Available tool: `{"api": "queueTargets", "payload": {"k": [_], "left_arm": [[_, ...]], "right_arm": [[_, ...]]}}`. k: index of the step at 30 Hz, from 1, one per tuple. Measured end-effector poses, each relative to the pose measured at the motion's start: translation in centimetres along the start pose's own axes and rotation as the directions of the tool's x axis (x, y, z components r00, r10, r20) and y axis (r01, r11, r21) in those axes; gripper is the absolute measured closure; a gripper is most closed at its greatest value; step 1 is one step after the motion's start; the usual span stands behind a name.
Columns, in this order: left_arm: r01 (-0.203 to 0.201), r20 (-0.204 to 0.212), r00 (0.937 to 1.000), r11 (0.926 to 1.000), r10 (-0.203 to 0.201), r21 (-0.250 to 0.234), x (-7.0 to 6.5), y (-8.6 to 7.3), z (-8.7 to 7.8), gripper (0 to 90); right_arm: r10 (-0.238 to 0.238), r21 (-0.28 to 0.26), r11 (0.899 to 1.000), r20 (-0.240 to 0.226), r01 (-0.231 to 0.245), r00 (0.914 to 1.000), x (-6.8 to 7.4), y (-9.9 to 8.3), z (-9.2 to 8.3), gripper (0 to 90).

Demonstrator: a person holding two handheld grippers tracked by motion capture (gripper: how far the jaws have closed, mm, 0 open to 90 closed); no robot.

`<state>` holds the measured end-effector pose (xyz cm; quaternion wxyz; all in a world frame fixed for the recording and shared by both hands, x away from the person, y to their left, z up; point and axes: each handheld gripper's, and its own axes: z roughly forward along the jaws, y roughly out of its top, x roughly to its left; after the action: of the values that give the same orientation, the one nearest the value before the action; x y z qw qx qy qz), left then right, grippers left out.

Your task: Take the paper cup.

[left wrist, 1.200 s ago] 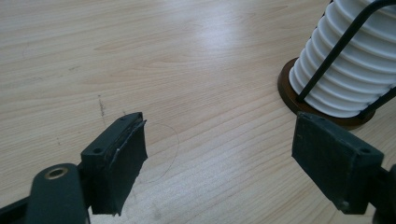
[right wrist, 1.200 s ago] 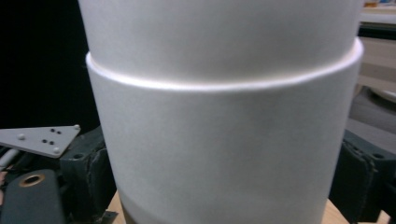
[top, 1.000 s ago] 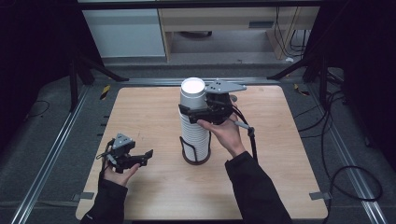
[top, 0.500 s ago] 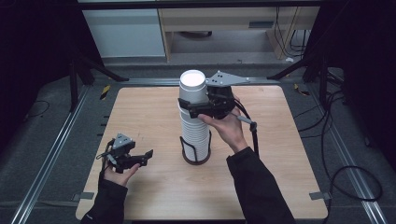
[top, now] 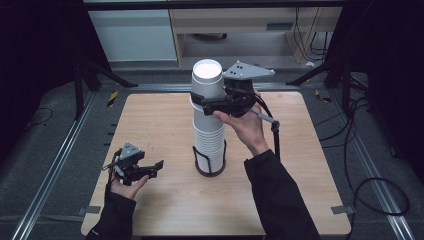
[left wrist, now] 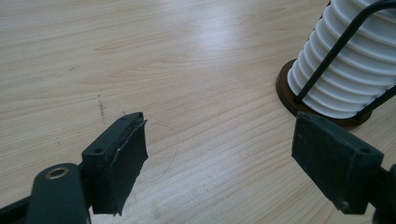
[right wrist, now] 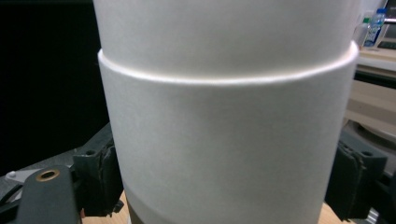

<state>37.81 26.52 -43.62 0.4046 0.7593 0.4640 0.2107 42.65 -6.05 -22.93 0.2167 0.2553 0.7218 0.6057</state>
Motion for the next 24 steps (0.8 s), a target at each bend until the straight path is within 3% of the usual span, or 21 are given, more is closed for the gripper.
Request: {"api": "queueTargets", "payload": {"k": [13, 20, 24], "left_arm": [[-0.001, 0.001, 1.0000, 1.0000, 0.001, -0.004, 0.0, 0.1, -0.2, 17.4], [-0.001, 0.006, 1.0000, 1.0000, 0.001, -0.009, 0.0, 0.2, -0.4, 17.5], [-0.006, 0.009, 0.9999, 0.9999, 0.006, -0.010, -0.1, 0.3, -0.5, 17.6]], "right_arm": [[-0.042, -0.040, 0.998, 0.040, 0.044, 0.9983, -0.1, 1.9, -2.8, 16.1], [-0.070, -0.016, 0.997, 0.076, 0.071, 0.9947, -0.7, 1.3, -4.9, 16.0], [-0.057, -0.019, 0.998, 0.092, 0.059, 0.9941, -1.3, 0.5, -6.5, 16.1]]}}
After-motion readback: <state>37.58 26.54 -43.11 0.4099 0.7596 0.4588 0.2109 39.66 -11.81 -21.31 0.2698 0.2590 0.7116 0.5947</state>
